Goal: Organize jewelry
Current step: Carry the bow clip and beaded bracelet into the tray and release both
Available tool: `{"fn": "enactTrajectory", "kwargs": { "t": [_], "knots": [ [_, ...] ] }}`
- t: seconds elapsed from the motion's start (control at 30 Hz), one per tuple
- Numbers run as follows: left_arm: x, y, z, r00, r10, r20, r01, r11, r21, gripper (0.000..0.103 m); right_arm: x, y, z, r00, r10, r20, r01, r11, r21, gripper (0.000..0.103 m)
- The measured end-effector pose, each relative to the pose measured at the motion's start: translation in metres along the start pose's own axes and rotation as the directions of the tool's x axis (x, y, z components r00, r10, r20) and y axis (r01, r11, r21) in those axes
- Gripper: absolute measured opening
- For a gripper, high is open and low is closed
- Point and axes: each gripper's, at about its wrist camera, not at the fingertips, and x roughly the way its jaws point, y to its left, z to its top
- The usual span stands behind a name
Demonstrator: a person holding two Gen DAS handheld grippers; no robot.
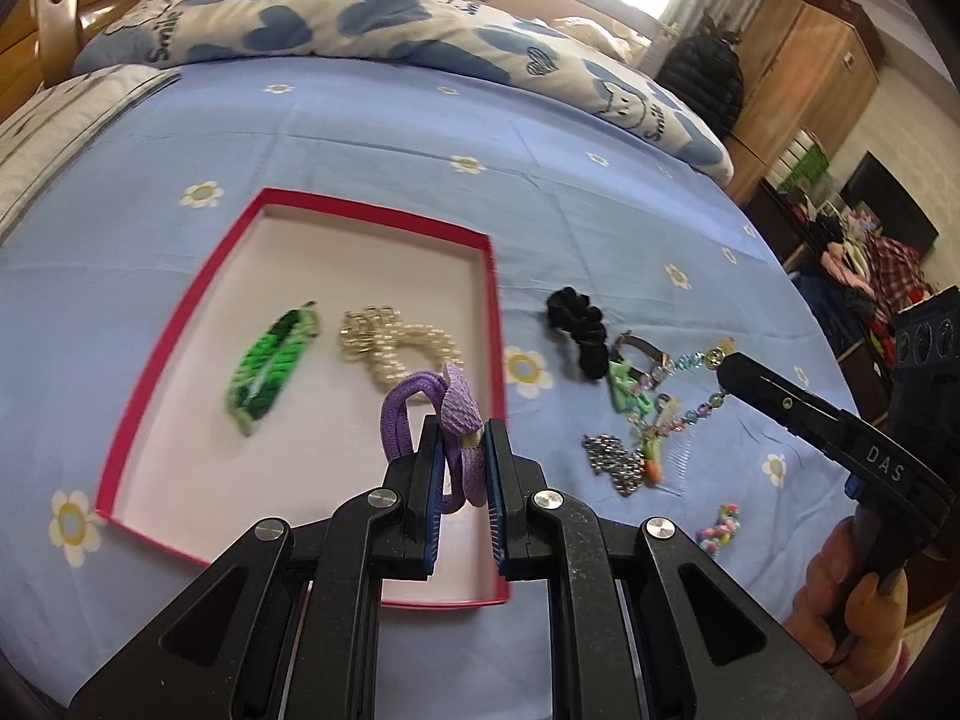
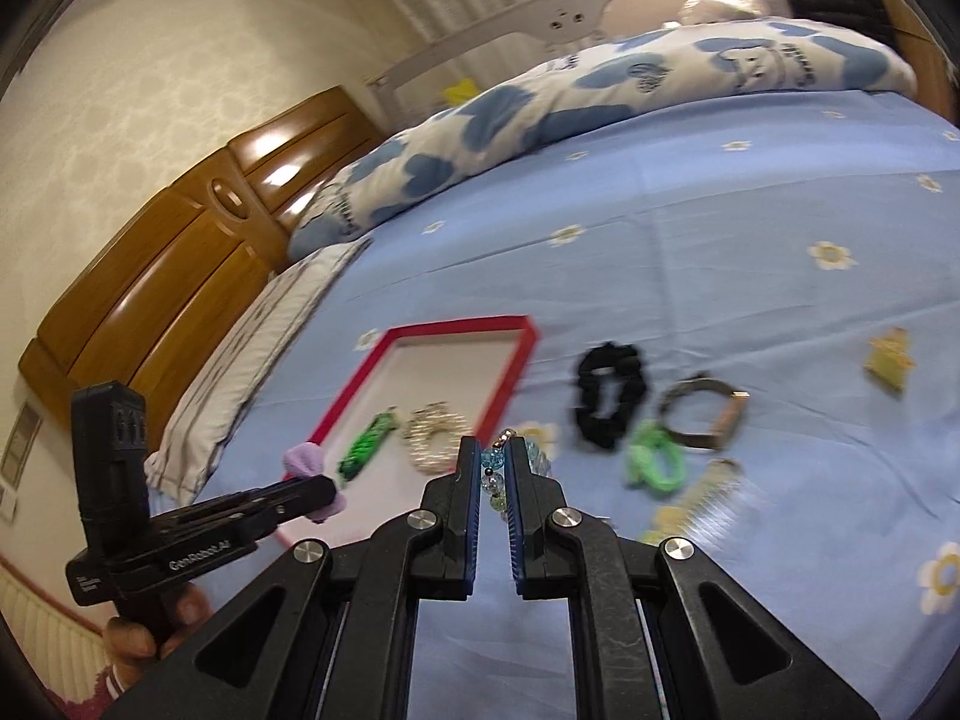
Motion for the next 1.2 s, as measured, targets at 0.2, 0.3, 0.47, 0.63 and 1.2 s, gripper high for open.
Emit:
{"fn": "enactTrajectory", "kwargs": {
  "t": [0.2, 0.3, 0.47, 0.63, 1.2],
  "knots": [
    [-0.005, 0.025, 0.001, 0.999, 0.033, 0.011, -0.032, 0.999, -0.029, 0.011, 0.027, 0.031, 0.003, 0.997, 0.065, -0.028, -0.066, 0.998, -0.025, 0.007],
    [-0.002, 0.038, 0.003, 0.998, 0.058, 0.009, -0.058, 0.998, -0.036, 0.011, 0.044, 0.045, 0.003, 0.995, 0.088, -0.048, -0.09, 0.995, -0.039, 0.007],
    [0.009, 0.062, 0.011, 0.995, 0.1, -0.009, -0.101, 0.994, -0.051, 0.011, 0.077, 0.063, 0.004, 0.988, 0.125, -0.091, -0.129, 0.991, -0.036, 0.007],
    [0.025, 0.081, 0.02, 0.99, 0.141, -0.029, -0.142, 0.988, -0.064, 0.011, 0.109, 0.074, 0.005, 0.98, 0.155, -0.121, -0.16, 0.987, -0.028, 0.007],
    [0.07, 0.091, 0.021, 0.97, 0.215, -0.115, -0.22, 0.975, -0.039, 0.013, 0.161, 0.035, -0.014, 0.968, 0.029, -0.251, -0.029, 1.0, 0.002, 0.008]
  ]
}}
